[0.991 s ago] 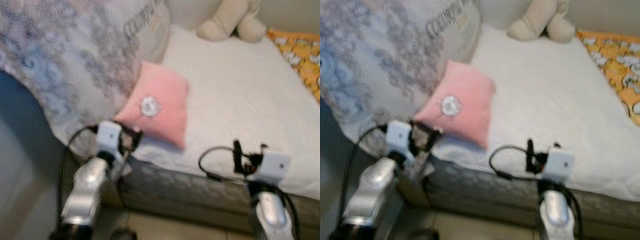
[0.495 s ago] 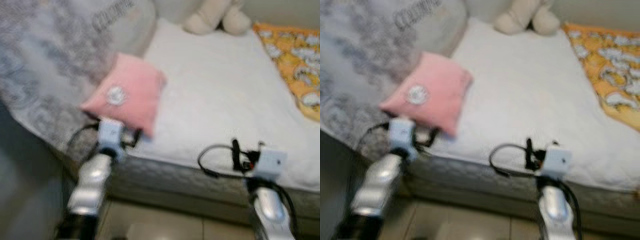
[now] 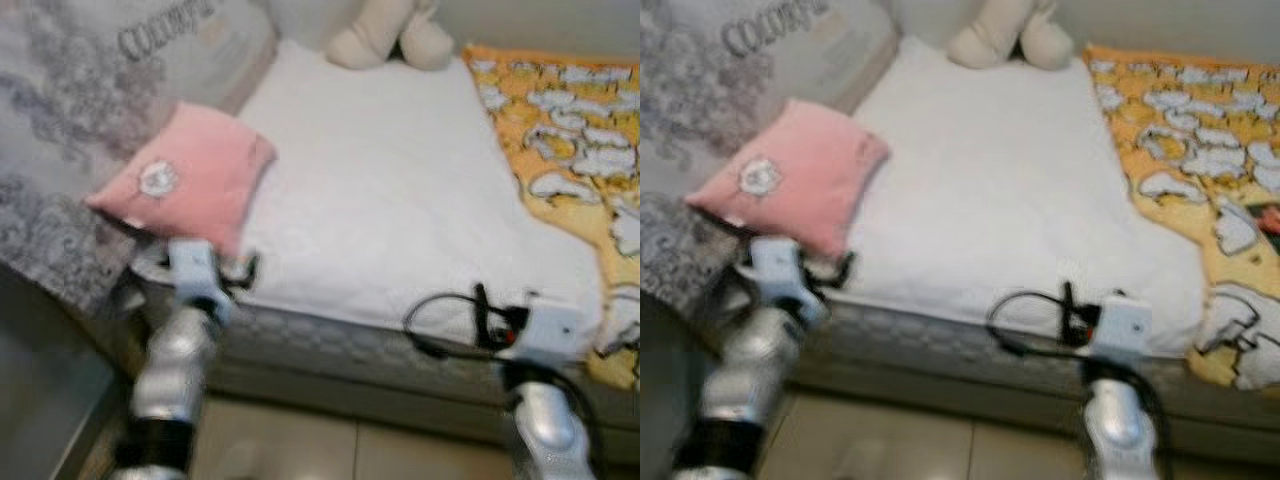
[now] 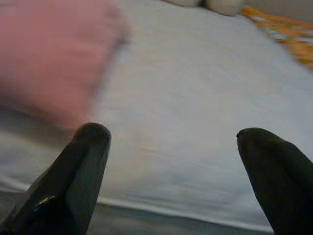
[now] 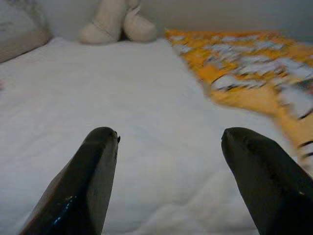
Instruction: Clean up the room
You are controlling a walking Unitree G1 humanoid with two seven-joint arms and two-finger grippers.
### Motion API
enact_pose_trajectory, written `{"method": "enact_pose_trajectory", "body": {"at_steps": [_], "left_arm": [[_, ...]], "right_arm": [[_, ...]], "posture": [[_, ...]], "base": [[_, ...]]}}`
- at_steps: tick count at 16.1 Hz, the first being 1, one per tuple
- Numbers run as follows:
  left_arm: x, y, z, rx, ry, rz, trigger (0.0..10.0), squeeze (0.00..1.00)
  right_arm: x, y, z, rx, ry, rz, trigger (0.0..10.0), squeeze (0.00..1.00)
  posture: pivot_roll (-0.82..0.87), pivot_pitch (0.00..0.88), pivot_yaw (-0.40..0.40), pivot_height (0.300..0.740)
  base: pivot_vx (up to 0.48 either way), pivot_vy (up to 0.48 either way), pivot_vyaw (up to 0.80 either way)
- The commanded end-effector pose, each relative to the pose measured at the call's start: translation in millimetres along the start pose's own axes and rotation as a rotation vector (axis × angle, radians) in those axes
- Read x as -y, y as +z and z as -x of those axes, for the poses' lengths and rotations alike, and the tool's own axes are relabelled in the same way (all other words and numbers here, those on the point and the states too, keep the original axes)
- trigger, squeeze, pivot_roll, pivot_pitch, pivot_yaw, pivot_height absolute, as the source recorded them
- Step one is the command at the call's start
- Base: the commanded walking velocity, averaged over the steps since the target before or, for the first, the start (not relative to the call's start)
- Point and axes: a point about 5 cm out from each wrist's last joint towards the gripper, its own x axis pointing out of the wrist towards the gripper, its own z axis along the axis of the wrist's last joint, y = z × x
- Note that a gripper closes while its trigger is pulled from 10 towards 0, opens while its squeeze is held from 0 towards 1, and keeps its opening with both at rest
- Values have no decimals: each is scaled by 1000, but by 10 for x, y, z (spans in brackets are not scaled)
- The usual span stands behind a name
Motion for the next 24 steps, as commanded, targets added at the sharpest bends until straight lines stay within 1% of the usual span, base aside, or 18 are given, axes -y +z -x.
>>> {"method": "enact_pose_trajectory", "body": {"at_steps": [1, 2, 3, 4, 5, 6, 7, 8, 11, 16, 24], "left_arm": [[-98, 20, 35, 3, 12, -28, 10000, 0], [-81, 18, 30, 7, -1, -61, 10000, 0], [-32, 55, 4, 24, -28, -97, 10000, 0], [73, 94, -28, 42, -96, -168, 10000, 0], [128, 119, -38, 59, -123, -186, 10000, 0], [188, 158, -48, 82, -151, -186, 10000, 0], [217, 185, -77, 85, -163, -207, 10000, 0], [219, 206, -103, 87, -161, -218, 10000, 0], [238, 281, -165, 104, -168, -216, 10000, 0], [298, 250, -179, 101, -182, -205, 10000, 0], [349, 237, -217, 102, -191, -191, 10000, 0]], "right_arm": [[-34, 65, -55, 23, 14, 1, 10000, 0], [-11, 80, -84, 26, 16, 6, 10000, 0], [6, 79, -92, 24, 20, 10, 10000, 0], [17, 67, -94, 17, 27, 16, 10000, 0], [15, 59, -95, 15, 30, 17, 10000, 0], [1, 52, -100, 14, 33, 17, 10000, 0], [-19, 38, -112, 12, 32, 9, 10000, 0], [-39, 33, -124, 12, 32, 6, 10000, 0], [-82, 52, -152, 27, 33, 1, 10000, 0], [-59, 66, -191, 39, 14, 6, 10000, 0], [-99, 19, -170, 25, 24, 16, 10000, 0]], "posture": [[-16, 0, 19, 740], [-15, 0, 8, 740], [-14, 0, 2, 740], [-16, 0, -4, 740], [-16, 0, -2, 740], [-16, 0, 2, 740], [-15, 0, 7, 740], [-15, 0, 12, 740], [-18, 0, 30, 740], [-26, 0, 42, 740], [-37, 0, 46, 740]], "base": [[0, -472, 0], [0, -472, 0], [0, -469, 0], [0, -465, 0], [0, -356, 0], [0, 0, 0], [0, 0, 0], [0, -480, 0], [0, -472, 0], [0, -457, 0], [0, -454, 0]]}}
